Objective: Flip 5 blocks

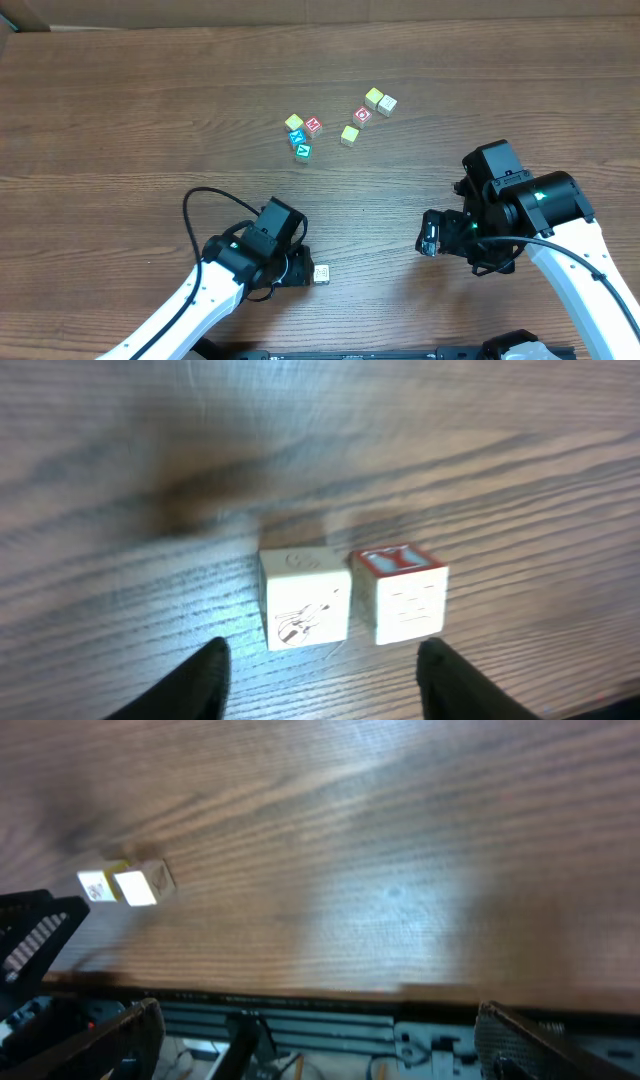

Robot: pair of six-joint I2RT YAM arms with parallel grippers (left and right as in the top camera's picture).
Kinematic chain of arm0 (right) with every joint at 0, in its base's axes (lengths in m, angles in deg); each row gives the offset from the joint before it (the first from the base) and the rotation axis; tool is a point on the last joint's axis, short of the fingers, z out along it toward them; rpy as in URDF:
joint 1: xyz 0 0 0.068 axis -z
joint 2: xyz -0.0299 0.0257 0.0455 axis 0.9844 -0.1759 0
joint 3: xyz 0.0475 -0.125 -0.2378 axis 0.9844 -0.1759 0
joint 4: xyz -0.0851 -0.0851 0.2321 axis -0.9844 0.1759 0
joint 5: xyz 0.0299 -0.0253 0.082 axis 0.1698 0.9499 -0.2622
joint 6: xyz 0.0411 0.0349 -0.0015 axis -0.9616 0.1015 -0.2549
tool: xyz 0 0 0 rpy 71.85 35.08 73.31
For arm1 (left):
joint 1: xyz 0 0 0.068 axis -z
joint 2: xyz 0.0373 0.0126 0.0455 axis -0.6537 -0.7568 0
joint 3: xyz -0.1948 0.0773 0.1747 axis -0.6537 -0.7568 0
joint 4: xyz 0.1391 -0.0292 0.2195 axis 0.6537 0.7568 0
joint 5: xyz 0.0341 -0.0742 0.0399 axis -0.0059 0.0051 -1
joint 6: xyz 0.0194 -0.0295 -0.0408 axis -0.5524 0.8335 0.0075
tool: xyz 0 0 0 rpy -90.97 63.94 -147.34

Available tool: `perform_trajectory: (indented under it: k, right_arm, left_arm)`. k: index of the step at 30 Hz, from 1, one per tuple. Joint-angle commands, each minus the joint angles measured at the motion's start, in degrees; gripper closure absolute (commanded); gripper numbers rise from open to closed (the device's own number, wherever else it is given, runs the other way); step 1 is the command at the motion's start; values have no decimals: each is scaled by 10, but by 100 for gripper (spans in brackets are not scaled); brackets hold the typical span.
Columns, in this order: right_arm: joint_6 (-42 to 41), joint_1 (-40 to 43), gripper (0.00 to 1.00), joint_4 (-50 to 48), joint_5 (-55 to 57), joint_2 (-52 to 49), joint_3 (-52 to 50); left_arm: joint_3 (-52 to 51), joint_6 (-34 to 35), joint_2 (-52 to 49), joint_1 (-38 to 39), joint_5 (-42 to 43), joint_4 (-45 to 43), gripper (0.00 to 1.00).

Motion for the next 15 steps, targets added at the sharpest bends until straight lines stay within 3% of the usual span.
perform_trajectory:
  k: [1, 10, 15]
  right_arm:
    - [17, -10, 0, -18, -7, 8, 16]
    - [16, -27, 0, -33, -9, 8, 16]
    - [17, -27, 0, -16, -9, 8, 16]
  left_arm:
    - [31, -27, 10, 0, -32, -4, 40]
    - [198, -123, -129, -52, -83, 6, 37]
    - [324, -191, -254, -104, -70, 35, 43]
